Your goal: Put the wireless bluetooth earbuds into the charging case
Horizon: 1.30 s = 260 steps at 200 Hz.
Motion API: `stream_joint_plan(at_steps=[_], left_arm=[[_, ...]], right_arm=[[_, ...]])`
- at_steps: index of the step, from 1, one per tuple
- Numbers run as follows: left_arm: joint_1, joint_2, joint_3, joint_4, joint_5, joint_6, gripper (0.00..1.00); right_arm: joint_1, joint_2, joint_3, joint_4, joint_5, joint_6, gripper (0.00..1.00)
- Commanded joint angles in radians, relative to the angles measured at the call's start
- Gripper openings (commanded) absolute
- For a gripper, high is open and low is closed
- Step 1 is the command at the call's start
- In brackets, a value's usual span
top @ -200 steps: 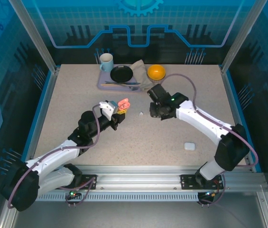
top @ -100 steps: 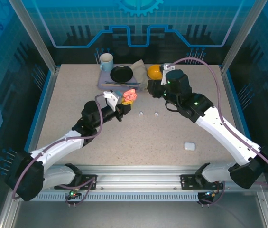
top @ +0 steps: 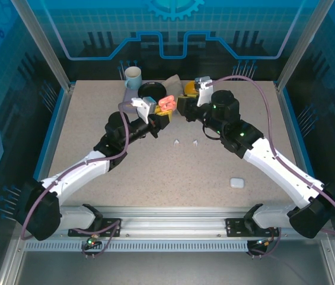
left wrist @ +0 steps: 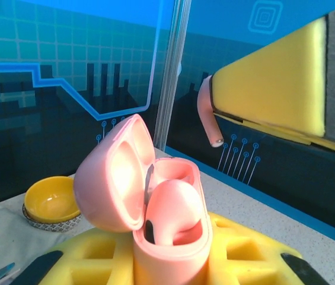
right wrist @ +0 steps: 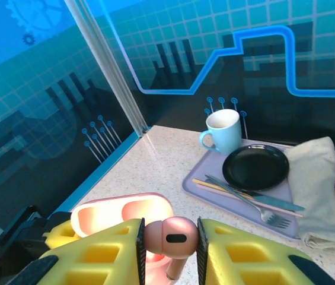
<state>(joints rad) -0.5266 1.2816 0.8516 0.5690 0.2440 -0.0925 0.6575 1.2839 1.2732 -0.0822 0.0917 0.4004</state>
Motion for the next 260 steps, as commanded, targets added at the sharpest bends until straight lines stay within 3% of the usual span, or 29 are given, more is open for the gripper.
stream_joint_plan(at_steps=[1, 260], left_arm=[[0.001, 0.014, 0.04, -0.019, 0.034, -0.019, 0.0], [-0.006, -0.031, 0.022, -0.037, 0.039, -0.01, 0.0]], right_arm=[[-0.013, -0.007, -0.006, 0.09, -0.069, -0.037, 0.28], [-0.057, 0.056, -0.043, 0.114, -0.15, 0.022, 0.24]])
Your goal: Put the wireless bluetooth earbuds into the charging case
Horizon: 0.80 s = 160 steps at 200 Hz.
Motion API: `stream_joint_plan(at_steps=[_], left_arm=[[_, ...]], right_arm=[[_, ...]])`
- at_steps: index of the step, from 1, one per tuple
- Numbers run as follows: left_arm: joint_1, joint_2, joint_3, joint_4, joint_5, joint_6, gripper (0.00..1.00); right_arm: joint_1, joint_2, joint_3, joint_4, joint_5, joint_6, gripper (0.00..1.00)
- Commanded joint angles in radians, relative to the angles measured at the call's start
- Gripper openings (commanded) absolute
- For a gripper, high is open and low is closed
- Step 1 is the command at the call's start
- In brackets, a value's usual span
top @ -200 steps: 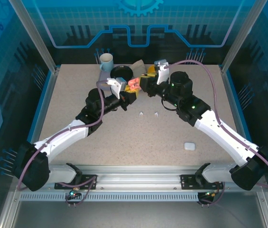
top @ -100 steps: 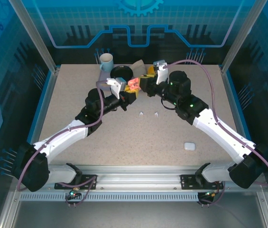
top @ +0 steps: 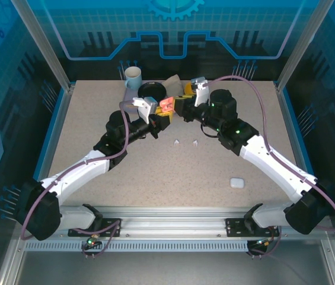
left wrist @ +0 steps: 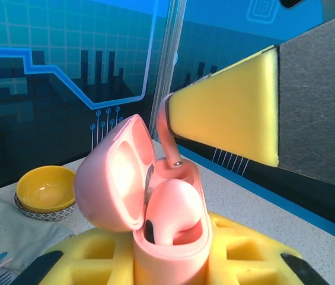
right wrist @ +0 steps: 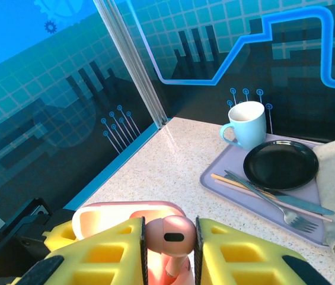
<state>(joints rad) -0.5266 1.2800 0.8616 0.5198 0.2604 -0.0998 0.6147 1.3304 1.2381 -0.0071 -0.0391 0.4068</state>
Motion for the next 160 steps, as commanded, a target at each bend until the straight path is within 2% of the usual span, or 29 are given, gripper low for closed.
stream_joint_plan(at_steps=[1, 105, 160], left_arm=[[-0.006, -0.03, 0.012, 0.013, 0.023, -0.003, 0.0], [-0.008, -0.023, 0.019, 0.018, 0.013, -0.007, 0.0], [-0.009, -0.018, 0.019, 0.023, 0.009, -0.007, 0.0]], right_arm=[[-0.014, 0.01, -0.008, 0.039, -0.019, 0.014, 0.24], [-0.006, -0.007, -0.041, 0.019, -0.054, -0.02, 0.23], [0.05, -0.017, -0.031, -0.012, -0.004, -0.097, 0.26]])
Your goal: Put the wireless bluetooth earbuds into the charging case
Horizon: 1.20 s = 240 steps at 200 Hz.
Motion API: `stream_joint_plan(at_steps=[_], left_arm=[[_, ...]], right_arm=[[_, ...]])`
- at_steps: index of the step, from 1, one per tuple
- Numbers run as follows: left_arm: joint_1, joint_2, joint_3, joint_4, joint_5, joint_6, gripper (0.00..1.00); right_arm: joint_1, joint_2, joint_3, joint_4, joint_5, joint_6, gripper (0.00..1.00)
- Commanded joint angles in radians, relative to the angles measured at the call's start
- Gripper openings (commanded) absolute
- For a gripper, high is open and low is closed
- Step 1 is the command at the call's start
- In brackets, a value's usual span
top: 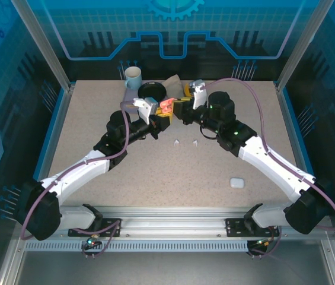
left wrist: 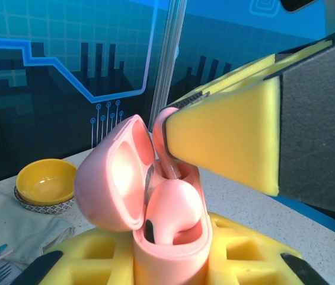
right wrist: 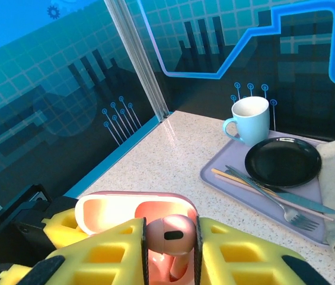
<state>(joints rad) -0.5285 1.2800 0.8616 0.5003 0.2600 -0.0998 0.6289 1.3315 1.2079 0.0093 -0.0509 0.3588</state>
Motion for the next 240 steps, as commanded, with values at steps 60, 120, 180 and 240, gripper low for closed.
stream_joint_plan(at_steps=[60, 120, 180, 240], left_arm=[[-0.007, -0.013, 0.018, 0.044, 0.009, -0.008, 0.0], [-0.008, -0.01, 0.013, 0.047, 0.01, -0.008, 0.0], [-0.007, -0.006, 0.005, 0.056, 0.015, -0.009, 0.0], [-0.008, -0.011, -0.032, 0.07, 0.053, 0.017, 0.0]], right_arm=[[0.043, -0.02, 0.001, -0.026, 0.037, -0.049, 0.31], [0.042, -0.055, 0.007, -0.032, 0.072, -0.042, 0.4], [0.007, -0.07, 0.032, -0.025, 0.049, 0.037, 0.61], [-0.113, -0.031, 0.129, -0.092, -0.045, 0.208, 0.71]])
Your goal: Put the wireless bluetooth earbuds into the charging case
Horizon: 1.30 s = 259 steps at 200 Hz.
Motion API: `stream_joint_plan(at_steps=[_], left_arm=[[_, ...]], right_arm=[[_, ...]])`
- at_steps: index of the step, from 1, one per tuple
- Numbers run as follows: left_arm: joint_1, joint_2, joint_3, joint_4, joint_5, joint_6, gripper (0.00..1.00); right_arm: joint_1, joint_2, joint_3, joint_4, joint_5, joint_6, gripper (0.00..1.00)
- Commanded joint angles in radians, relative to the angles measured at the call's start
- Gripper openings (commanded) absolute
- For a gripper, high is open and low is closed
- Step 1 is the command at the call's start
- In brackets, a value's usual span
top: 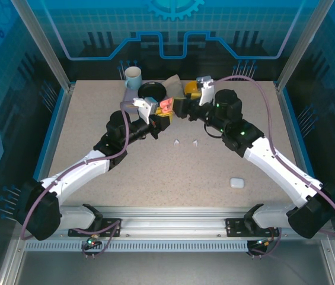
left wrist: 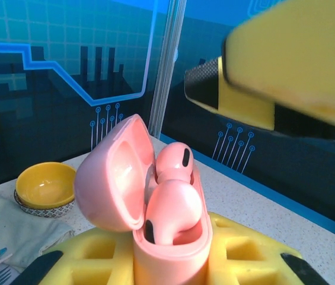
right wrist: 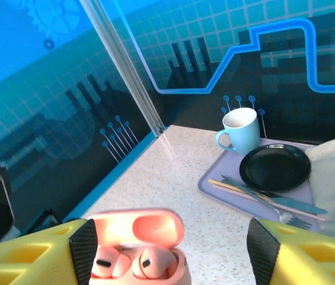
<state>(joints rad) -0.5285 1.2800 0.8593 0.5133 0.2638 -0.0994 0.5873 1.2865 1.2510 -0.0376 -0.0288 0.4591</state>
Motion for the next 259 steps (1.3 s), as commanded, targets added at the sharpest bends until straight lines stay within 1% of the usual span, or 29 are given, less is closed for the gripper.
stream_joint_plan(at_steps=[1, 19, 33, 36, 46, 52, 71, 84, 96, 112, 136, 189, 212, 234, 259], left_arm=[[-0.008, -0.01, -0.031, 0.057, 0.052, 0.018, 0.0], [-0.008, -0.014, -0.042, 0.031, 0.094, 0.065, 0.0], [-0.006, -0.016, -0.047, -0.001, 0.134, 0.102, 0.0], [-0.006, -0.015, -0.048, -0.007, 0.142, 0.108, 0.0], [-0.007, -0.013, -0.053, -0.018, 0.164, 0.122, 0.0], [-0.006, -0.01, -0.057, -0.024, 0.18, 0.131, 0.0], [-0.007, 0.004, -0.055, -0.061, 0.224, 0.16, 0.0], [-0.007, 0.014, -0.052, -0.088, 0.237, 0.181, 0.0], [-0.007, 0.021, -0.059, -0.088, 0.236, 0.197, 0.0], [-0.006, 0.03, -0.059, -0.094, 0.223, 0.223, 0.0], [-0.005, 0.047, -0.056, -0.097, 0.202, 0.255, 0.0], [0.008, 0.122, -0.03, -0.086, 0.2, 0.253, 0.0], [0.026, 0.157, -0.02, -0.054, 0.186, 0.204, 0.0], [0.055, 0.181, -0.021, -0.001, 0.162, 0.123, 0.0], [0.073, 0.188, -0.031, 0.048, 0.14, 0.066, 0.0]], right_arm=[[-0.077, 0.016, 0.09, -0.05, -0.073, 0.11, 0.71], [-0.142, 0.101, 0.208, -0.184, -0.173, 0.136, 0.72], [-0.172, 0.184, 0.324, -0.332, -0.244, 0.123, 0.71], [-0.174, 0.215, 0.375, -0.386, -0.26, 0.117, 0.71], [-0.177, 0.287, 0.482, -0.498, -0.284, 0.093, 0.71], [-0.178, 0.337, 0.556, -0.594, -0.298, 0.082, 0.7], [-0.177, 0.5, 0.769, -0.833, -0.331, 0.062, 0.65], [-0.17, 0.587, 0.873, -0.94, -0.345, 0.055, 0.63], [-0.162, 0.643, 0.926, -1.017, -0.333, 0.049, 0.61], [-0.15, 0.676, 0.933, -1.057, -0.318, 0.047, 0.59], [-0.122, 0.677, 0.894, -1.081, -0.266, 0.033, 0.58], [-0.067, 0.609, 0.751, -1.07, -0.203, 0.009, 0.56], [-0.037, 0.557, 0.683, -1.063, -0.161, 0.003, 0.54], [-0.009, 0.498, 0.605, -1.045, -0.122, 0.009, 0.54], [0.003, 0.436, 0.514, -1.009, -0.111, 0.035, 0.54]])
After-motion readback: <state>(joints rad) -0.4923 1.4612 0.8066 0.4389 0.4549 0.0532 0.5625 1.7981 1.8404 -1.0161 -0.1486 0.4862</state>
